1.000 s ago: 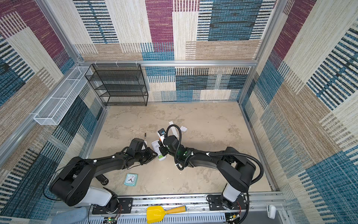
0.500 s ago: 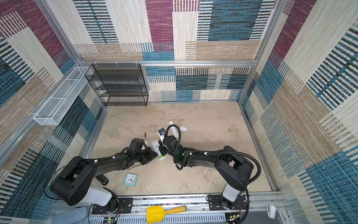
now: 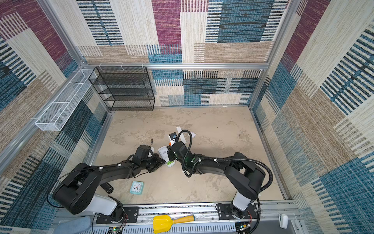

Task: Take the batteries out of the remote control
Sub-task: 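Insert the screwdriver tip beside the green batteries with the right gripper, then pry a green battery out of the compartment with the screwdriver tip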

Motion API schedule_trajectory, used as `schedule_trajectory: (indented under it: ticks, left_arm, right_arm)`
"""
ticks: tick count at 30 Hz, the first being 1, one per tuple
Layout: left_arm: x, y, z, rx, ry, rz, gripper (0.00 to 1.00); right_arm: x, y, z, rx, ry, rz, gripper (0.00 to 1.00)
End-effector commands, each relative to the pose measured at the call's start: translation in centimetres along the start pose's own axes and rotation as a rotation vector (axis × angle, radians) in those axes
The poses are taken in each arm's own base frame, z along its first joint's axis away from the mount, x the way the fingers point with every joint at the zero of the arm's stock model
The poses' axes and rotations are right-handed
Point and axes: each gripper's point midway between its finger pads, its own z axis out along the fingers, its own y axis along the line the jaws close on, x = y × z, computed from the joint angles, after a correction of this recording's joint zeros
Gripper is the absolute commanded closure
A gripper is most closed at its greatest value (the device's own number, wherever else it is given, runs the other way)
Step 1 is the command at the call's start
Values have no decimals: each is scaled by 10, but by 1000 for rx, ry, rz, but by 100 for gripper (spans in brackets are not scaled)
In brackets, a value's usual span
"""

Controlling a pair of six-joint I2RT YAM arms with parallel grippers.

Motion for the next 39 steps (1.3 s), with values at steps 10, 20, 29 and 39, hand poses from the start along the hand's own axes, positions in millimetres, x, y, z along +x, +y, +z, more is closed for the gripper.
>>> schedule_trajectory:
  ticks: [10, 20, 29, 39]
  left_arm:
    - [2, 7, 1, -26, -2, -10, 91]
    - [1, 5, 0, -20, -6, -9, 92]
    - [1, 2, 1, -13, -1, -1, 92]
    - [2, 0, 1, -8, 2, 1, 91]
  right_arm:
    - [-14, 14, -12, -96, -31, 126, 100]
    - [-25, 16, -18, -100, -50, 121, 100]
    - [-32, 16, -21, -103, -66, 127, 100]
    - [-33, 11, -20, -117, -62, 169, 100]
